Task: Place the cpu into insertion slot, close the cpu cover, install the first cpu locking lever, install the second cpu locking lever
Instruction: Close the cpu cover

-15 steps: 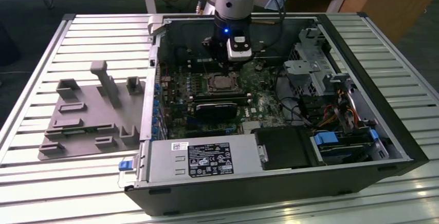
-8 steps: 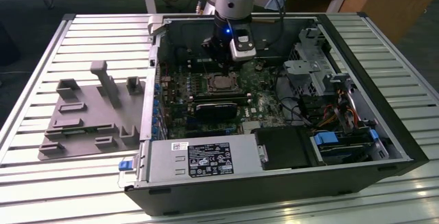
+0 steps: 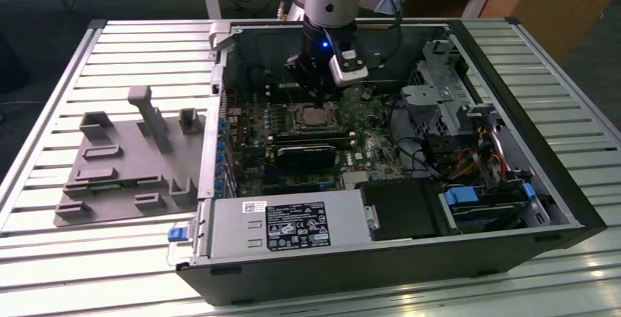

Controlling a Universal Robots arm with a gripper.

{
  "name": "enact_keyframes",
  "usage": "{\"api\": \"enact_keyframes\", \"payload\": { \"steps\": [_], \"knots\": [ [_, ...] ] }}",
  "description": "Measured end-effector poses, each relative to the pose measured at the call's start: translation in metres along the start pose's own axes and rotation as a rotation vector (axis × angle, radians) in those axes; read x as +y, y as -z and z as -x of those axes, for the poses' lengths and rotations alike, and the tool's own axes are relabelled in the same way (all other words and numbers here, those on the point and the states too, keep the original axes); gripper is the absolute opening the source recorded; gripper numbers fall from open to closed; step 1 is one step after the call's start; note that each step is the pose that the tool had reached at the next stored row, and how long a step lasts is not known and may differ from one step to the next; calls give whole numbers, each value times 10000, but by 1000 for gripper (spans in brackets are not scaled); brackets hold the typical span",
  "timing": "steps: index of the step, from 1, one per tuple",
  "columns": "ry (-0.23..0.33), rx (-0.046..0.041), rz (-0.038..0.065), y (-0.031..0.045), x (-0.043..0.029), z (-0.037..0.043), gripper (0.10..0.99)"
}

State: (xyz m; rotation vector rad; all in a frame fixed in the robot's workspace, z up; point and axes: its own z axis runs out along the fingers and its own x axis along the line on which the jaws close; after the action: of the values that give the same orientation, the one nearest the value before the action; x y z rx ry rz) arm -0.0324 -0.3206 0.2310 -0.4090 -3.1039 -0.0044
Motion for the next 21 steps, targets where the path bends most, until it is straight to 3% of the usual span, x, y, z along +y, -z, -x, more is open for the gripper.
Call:
{"api": "enact_keyframes", "payload": {
  "steps": [2, 5, 9, 21],
  "knots": [
    [13, -131, 36, 0, -4, -10, 102],
    [14, -448, 121, 0, -16, -55, 102],
    [16, -467, 126, 38, -18, -64, 102],
    [14, -467, 126, 271, -18, -67, 102]
  ]
}}
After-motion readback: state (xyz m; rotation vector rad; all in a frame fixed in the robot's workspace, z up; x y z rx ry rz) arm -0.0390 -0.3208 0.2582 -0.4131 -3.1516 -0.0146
